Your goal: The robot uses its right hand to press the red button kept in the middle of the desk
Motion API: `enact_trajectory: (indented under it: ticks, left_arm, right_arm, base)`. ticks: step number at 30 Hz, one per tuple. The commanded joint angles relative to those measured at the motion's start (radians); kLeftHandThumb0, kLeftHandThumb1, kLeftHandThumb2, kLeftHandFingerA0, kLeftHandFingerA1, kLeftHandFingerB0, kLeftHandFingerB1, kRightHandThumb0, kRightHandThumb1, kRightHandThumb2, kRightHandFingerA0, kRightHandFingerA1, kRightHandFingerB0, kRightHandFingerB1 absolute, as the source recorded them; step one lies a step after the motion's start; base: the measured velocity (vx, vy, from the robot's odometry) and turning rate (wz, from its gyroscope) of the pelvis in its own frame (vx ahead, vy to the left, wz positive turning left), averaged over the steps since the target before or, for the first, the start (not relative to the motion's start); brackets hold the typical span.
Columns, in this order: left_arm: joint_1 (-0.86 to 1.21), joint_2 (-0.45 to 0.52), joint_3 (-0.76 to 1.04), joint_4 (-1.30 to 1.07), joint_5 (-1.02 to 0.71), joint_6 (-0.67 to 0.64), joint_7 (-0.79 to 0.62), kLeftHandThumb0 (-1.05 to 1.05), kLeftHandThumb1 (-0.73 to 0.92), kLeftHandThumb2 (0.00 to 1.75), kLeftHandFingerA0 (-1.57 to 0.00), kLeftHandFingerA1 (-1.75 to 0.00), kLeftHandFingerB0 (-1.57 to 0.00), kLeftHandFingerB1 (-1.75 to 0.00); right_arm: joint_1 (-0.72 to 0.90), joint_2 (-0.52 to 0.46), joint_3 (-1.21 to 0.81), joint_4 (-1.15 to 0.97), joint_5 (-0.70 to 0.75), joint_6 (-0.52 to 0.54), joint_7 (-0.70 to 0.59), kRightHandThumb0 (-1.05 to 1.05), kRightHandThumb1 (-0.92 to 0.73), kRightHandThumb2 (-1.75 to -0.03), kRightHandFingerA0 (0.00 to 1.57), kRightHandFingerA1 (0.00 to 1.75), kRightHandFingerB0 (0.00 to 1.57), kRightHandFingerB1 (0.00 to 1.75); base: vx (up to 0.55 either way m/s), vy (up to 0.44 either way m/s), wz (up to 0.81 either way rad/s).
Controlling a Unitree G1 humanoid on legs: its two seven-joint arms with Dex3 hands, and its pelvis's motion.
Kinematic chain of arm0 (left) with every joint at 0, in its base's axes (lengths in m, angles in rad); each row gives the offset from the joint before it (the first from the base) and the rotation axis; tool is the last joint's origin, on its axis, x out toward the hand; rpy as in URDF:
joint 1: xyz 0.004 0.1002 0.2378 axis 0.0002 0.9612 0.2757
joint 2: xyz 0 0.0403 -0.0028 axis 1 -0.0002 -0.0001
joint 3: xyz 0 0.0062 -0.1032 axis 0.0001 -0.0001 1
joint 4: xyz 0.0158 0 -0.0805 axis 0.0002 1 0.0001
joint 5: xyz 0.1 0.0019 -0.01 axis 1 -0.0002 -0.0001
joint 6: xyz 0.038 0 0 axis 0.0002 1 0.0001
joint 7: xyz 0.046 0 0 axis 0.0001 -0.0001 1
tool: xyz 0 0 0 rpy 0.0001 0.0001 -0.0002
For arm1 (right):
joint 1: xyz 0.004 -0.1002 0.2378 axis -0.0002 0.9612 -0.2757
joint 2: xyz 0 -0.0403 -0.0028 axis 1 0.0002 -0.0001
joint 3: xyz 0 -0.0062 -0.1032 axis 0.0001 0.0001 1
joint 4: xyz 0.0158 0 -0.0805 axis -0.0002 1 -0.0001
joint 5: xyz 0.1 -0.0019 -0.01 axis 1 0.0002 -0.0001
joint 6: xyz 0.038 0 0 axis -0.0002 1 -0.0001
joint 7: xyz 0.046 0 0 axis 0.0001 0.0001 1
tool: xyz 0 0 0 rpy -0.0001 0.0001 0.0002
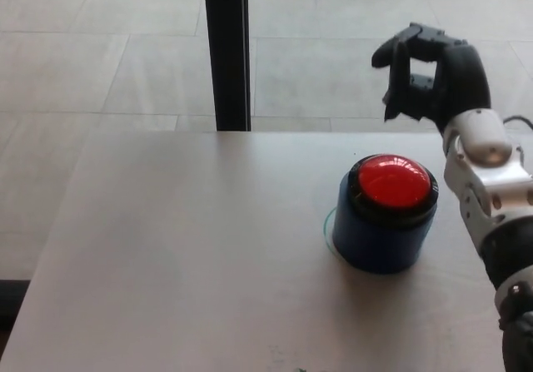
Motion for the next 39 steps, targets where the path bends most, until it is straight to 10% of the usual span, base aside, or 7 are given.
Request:
enact_trajectory:
  ticks: [1, 9, 18, 35, 37, 38, 39]
  left_arm:
    - [0.007, 0.014, 0.002, 0.009, 0.006, -0.002, 0.008, -0.35, 0.39, 1.26, -0.96, -1.10, -0.77, -0.97]
    - [0.006, 0.023, -0.001, 0.021, 0.010, -0.005, 0.014, -0.31, 0.33, 1.44, -0.93, -1.23, -0.72, -1.06]
    - [0.008, 0.025, 0.005, 0.036, 0.006, -0.009, 0.019, -0.30, 0.31, 1.46, -0.84, -1.21, -0.71, -1.06]
    - [-0.005, 0.038, 0.010, 0.035, 0.000, 0.010, 0.029, -0.27, 0.39, 1.42, -0.77, -1.21, -0.65, -1.06]
    - [-0.003, 0.039, 0.014, 0.023, -0.006, 0.020, 0.021, -0.26, 0.40, 1.42, -0.75, -1.21, -0.66, -1.07]
    - [-0.004, 0.037, 0.017, 0.026, -0.009, 0.021, 0.024, -0.25, 0.41, 1.43, -0.72, -1.19, -0.66, -1.07]
    - [-0.004, 0.036, 0.022, 0.027, -0.014, 0.024, 0.026, -0.26, 0.41, 1.42, -0.70, -1.22, -0.66, -1.09]
  right_arm:
    - [-0.104, -0.037, -0.060, -0.005, 0.051, 0.012, 0.010, -0.28, -0.45, -1.24, 1.03, 1.75, 0.86, 1.39]
    - [-0.251, -0.225, -0.206, -0.062, 0.133, 0.075, 0.087, -0.21, -0.50, -1.25, 0.97, 1.75, 0.82, 1.32]
    - [-0.038, -0.619, -0.256, -0.267, 0.138, 0.225, 0.290, -0.41, -0.78, -0.67, 0.79, 1.50, 0.65, 0.55]
    - [0.734, -0.873, -0.789, -0.142, 0.259, 0.106, 0.271, -0.77, -0.52, -0.92, 1.08, 1.23, 0.72, 0.74]
    - [0.811, -0.845, -0.844, -0.108, 0.270, 0.087, 0.220, -0.75, -0.67, -0.62, 1.04, 1.31, 0.74, 0.67]
    - [0.823, -0.841, -0.852, -0.095, 0.272, 0.079, 0.217, -0.73, -0.55, -0.96, 1.14, 1.25, 0.64, 0.71]
    - [0.861, -0.816, -0.882, -0.059, 0.294, 0.052, 0.209, -0.75, -0.69, -0.62, 1.10, 1.32, 0.69, 0.71]
  base:
    - [0.00, 0.000, 0.00]
    - [0.00, 0.000, 0.00]
    - [0.00, 0.000, 0.00]
    - [0.00, 0.000, 0.00]
    - [0.00, 0.000, 0.00]
    - [0.00, 0.000, 0.00]
    - [0.00, 0.000, 0.00]
